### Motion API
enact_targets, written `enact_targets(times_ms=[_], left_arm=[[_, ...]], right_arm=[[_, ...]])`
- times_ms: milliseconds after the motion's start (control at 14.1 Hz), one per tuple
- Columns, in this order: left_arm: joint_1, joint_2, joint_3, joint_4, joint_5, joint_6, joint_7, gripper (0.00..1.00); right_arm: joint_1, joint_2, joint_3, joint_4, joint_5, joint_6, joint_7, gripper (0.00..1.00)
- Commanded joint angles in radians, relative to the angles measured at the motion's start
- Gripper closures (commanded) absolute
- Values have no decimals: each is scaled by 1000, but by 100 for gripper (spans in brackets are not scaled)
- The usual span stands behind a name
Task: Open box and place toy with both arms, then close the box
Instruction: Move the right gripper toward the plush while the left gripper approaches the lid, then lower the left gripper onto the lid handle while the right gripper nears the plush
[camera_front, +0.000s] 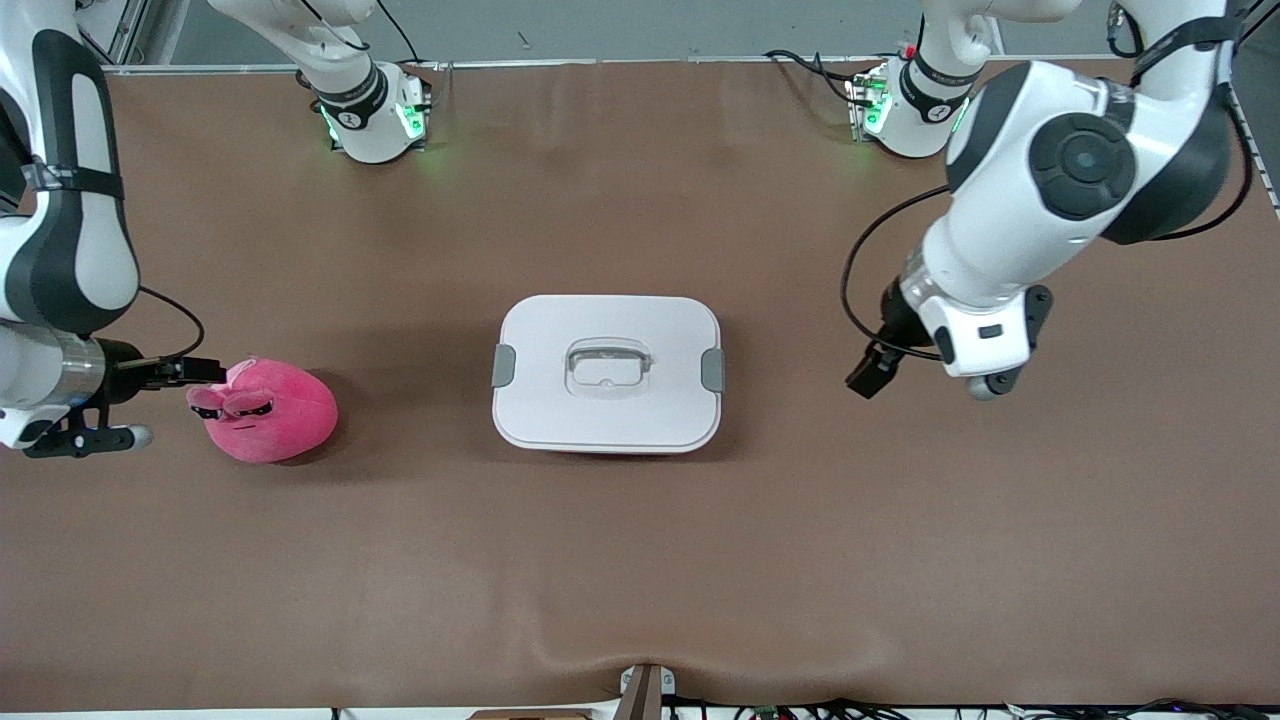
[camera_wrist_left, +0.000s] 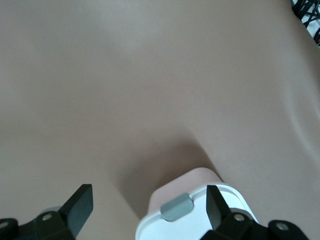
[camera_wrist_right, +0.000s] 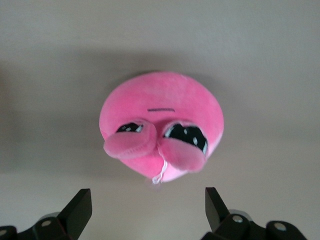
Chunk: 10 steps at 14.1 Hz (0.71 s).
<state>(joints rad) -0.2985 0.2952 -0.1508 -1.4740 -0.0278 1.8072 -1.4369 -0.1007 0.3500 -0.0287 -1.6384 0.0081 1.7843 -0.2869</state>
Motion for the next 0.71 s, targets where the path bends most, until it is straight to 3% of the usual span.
enact_targets(times_ms=[0,213,354,638], left_arm=[[-46,36,7,24,-9,43,-103,0],[-105,61,8,27,-7,64,-201,0],[-119,70,7,27,-9,89,-261,0],[-172,85,8,29,-9,133,-396,0]], right_arm=[[13,-98,1,-142,-31,110,-179,0],[21,-94,1,-149,-48,132,-345,0],[45,-88,3,-149,-112,144,-449,0],[67,-82,4,-152,-115,173,-720,0]])
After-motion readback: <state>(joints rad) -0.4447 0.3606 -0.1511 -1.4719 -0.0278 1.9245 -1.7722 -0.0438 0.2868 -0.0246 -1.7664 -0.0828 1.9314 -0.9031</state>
